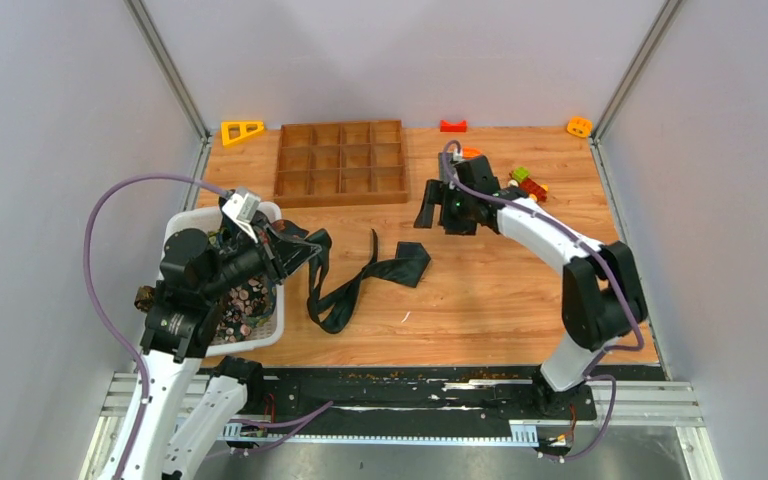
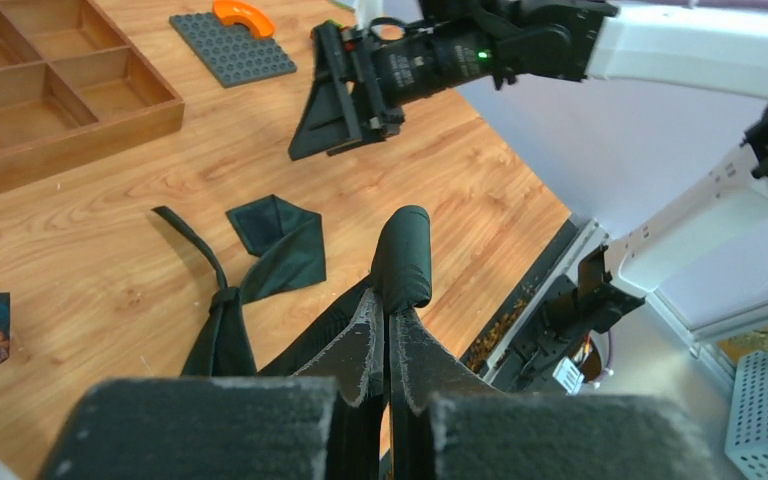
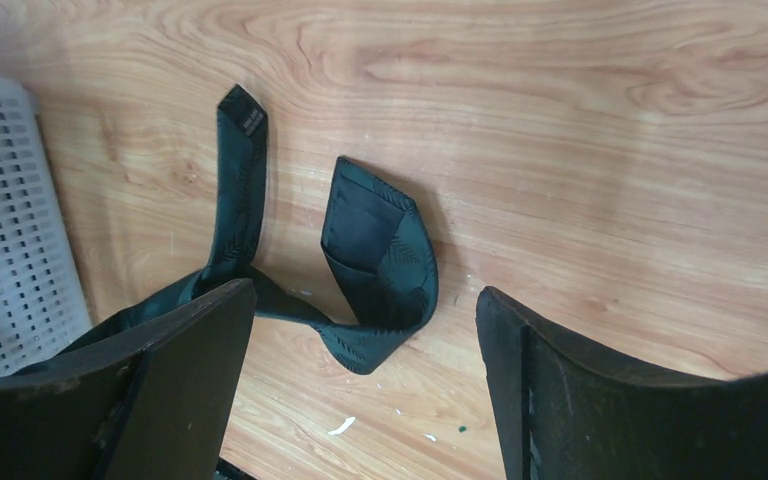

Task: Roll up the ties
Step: Place the tie at the center of the board.

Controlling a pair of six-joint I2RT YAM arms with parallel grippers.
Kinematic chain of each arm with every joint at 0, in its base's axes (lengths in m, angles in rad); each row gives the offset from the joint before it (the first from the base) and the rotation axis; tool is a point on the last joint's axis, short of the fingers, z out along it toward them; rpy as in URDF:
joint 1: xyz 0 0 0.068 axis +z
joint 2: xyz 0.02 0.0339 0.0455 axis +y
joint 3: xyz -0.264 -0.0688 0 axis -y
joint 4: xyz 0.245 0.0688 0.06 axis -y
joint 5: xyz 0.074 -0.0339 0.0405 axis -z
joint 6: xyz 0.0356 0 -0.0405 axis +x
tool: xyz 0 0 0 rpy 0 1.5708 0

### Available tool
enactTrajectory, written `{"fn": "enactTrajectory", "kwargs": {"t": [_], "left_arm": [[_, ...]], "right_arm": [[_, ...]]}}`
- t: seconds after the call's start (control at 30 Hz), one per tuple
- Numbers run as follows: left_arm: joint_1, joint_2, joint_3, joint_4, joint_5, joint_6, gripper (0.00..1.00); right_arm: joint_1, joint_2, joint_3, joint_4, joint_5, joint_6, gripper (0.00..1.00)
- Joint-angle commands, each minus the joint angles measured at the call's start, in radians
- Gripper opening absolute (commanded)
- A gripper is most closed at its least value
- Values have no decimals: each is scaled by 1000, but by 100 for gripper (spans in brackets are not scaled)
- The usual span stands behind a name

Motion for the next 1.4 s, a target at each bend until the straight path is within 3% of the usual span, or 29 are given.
{"fn": "enactTrajectory", "kwargs": {"t": [0.0,0.17,0.53,0.6,0.77,0.97,1.17,1.37], "left_arm": [[2,-44,-6,-68,7,64,0],[1,-85,-27,-102,-2,83,0],[2,-120,-52,-147,-6,111,0],[2,-122,-55,-148,-10,111,0],[2,-121,-78,-110,-1,80,0],[2,-70,-115,35,62,1,0],[-28,23,-168,286,120,-109,0],[-241,210,-116,343,33,-40,0]], "right_arm": [[30,117,113,-108,-38,39,82],[66,152,97,-131,51,47,74],[85,205,10,-45,-4,89,51],[85,212,14,-39,-4,88,42],[54,224,9,21,-21,76,1],[-74,221,-44,172,-31,59,0],[-219,159,-123,344,-58,43,0],[-391,52,-256,533,-43,37,0]]}}
